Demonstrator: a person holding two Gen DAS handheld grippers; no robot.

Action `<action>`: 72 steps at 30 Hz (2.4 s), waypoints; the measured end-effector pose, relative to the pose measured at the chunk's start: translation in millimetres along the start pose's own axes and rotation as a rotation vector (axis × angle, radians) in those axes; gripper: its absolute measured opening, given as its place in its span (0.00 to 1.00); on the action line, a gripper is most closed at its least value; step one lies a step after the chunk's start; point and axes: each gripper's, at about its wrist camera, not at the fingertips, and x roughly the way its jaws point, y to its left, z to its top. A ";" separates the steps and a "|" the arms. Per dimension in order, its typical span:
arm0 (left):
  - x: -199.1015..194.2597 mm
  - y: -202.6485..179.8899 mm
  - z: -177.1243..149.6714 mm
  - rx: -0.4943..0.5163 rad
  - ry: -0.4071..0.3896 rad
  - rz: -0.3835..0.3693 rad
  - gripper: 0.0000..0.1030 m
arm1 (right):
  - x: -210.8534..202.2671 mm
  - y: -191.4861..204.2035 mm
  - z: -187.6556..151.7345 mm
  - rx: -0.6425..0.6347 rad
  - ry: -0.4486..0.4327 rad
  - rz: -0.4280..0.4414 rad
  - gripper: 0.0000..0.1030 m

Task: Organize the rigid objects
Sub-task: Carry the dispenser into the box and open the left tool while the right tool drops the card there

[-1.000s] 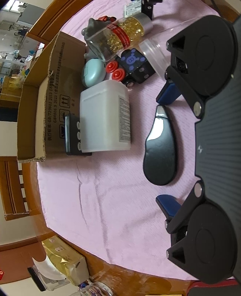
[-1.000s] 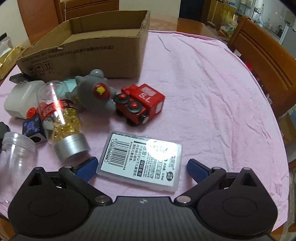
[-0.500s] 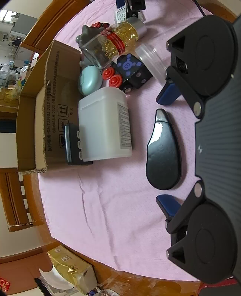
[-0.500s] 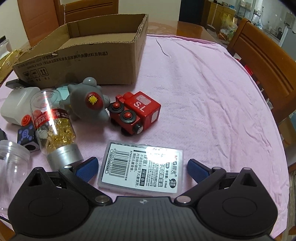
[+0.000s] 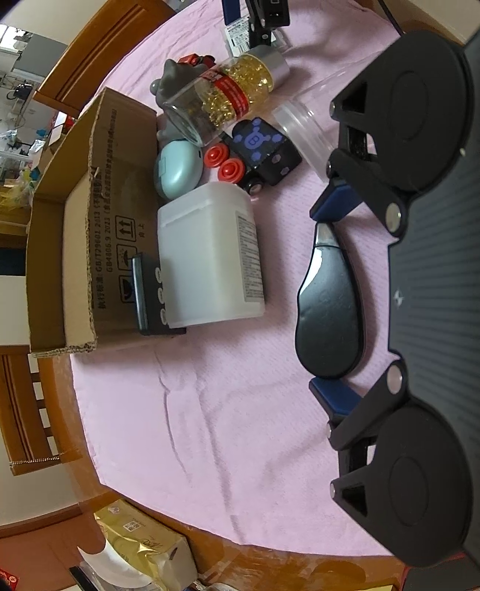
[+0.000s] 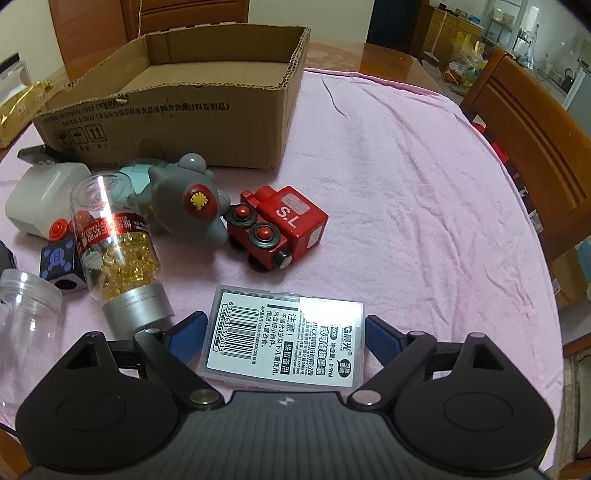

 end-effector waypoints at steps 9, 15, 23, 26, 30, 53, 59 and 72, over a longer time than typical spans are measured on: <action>-35.7 1.3 26.5 0.101 0.012 -0.034 0.87 | -32.3 -12.1 18.0 -0.072 -0.017 0.009 0.91; -64.5 -3.8 68.8 0.190 -0.045 -0.052 0.87 | -70.5 -18.2 47.7 -0.130 -0.076 0.095 0.91; -61.3 -8.6 143.5 0.220 -0.143 -0.076 0.87 | -97.1 -12.3 95.4 -0.164 -0.166 0.210 0.91; -45.0 -11.3 169.3 0.236 -0.160 -0.058 0.87 | -100.3 -7.7 112.1 -0.177 -0.197 0.227 0.91; -18.9 -14.3 198.6 0.237 -0.150 -0.053 0.87 | -96.2 -1.7 131.9 -0.201 -0.223 0.217 0.91; 36.2 12.6 250.1 0.176 -0.179 -0.014 0.96 | -43.0 12.9 199.0 -0.171 -0.177 0.154 0.91; 11.1 37.8 235.9 0.101 -0.211 -0.025 0.96 | -16.1 24.8 228.4 -0.186 -0.154 0.162 0.91; -9.8 57.2 220.3 0.059 -0.256 0.018 0.99 | 12.3 51.2 268.4 -0.217 -0.172 0.114 1.00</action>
